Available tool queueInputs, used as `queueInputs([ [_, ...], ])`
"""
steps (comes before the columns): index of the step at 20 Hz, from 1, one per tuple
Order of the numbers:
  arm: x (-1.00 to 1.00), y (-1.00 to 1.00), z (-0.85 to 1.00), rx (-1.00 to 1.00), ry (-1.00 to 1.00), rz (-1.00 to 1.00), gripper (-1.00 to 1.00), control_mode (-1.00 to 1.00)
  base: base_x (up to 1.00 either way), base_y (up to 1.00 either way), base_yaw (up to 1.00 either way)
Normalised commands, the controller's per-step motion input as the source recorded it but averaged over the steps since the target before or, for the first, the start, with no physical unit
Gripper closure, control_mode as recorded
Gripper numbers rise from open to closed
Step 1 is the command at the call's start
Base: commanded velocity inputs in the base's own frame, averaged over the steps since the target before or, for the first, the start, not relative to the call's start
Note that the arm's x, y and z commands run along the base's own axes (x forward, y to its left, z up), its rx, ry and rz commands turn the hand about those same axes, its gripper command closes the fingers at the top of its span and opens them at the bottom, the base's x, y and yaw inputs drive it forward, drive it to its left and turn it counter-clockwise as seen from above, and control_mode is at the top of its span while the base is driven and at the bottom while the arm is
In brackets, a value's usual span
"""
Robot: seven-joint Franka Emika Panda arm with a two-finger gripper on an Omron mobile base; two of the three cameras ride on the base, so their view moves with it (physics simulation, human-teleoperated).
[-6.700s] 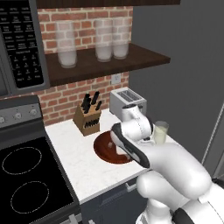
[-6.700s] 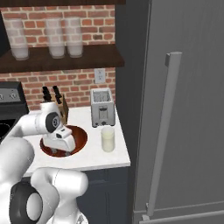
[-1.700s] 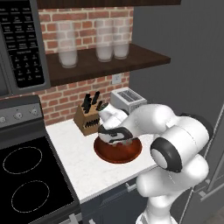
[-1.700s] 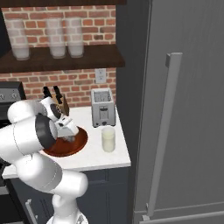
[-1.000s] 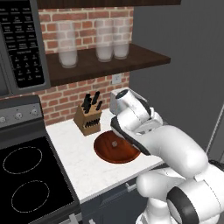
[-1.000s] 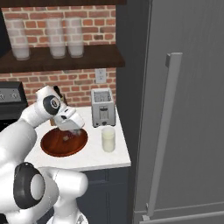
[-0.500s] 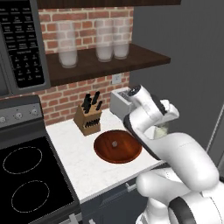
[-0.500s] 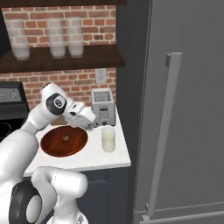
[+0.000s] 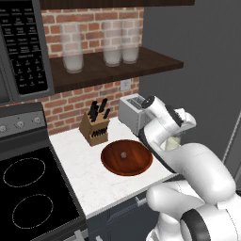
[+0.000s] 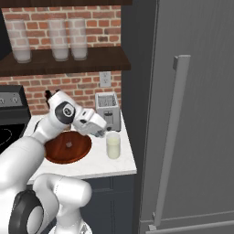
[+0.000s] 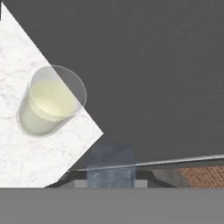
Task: Grab a lemon wedge from the fridge and one ice cube from the ice bowl, and put them in the glass of lemonade.
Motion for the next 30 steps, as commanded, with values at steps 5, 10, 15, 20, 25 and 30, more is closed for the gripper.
queueInputs([
  [5, 0.35, 0.0, -0.14, 0.0, 0.0, 0.0, 1.0, -1.0, 0.0, 0.0, 0.0],
  [10, 0.3, -0.07, 0.0, 0.0, 0.01, 0.0, 1.0, -1.0, 0.0, 0.0, 0.0],
  [15, 0.15, -0.13, 0.0, 0.0, 0.02, 0.0, 1.0, -1.0, 0.0, 0.0, 0.0],
  [20, 0.14, -0.07, -0.07, 0.0, 0.0, 0.0, 1.0, -1.0, 0.0, 0.0, 0.0],
  [25, 0.18, -0.04, -0.18, 0.0, 0.0, 0.0, 1.0, -1.0, 0.0, 0.0, 0.0],
  [30, 0.11, -0.07, -0.22, 0.0, 0.0, 0.0, 1.0, -1.0, 0.0, 0.0, 0.0],
])
